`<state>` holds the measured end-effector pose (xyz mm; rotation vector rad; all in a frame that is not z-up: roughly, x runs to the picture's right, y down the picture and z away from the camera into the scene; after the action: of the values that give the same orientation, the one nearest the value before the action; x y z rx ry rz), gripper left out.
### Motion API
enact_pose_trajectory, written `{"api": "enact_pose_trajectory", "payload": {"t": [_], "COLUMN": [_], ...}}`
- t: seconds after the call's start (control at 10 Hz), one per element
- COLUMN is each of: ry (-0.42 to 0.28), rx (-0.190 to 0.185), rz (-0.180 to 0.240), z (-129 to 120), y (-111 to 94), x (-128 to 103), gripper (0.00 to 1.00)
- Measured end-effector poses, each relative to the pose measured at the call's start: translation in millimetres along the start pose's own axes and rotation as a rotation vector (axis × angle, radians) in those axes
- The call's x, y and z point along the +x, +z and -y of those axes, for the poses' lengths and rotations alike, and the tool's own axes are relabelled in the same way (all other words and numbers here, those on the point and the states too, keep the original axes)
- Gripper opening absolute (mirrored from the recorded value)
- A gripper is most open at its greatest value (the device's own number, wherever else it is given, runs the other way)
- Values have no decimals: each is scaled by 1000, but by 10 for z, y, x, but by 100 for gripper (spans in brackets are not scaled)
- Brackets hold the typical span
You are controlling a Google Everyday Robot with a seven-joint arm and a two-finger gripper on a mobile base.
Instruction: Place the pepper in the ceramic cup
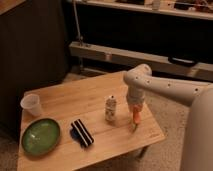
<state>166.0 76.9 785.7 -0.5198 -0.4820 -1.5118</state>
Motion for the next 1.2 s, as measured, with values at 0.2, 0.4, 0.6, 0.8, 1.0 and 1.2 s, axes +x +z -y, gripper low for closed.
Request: {"api": "enact_pose_trajectory", "payload": {"t": [0.2, 0.4, 0.6, 0.8, 1.0, 1.2], "ry": [-33, -110, -194, -279, -371, -446], "rx": [54, 109, 143, 168, 177, 176], "rz": [-114, -201, -234, -258, -284, -305], "z": [78, 383, 851, 1400, 2002, 2569], "y": [-450, -830, -916, -893, -903, -945], "x": [86, 173, 203, 190, 144, 78], "gripper": [0, 0, 0, 0, 0, 0]}}
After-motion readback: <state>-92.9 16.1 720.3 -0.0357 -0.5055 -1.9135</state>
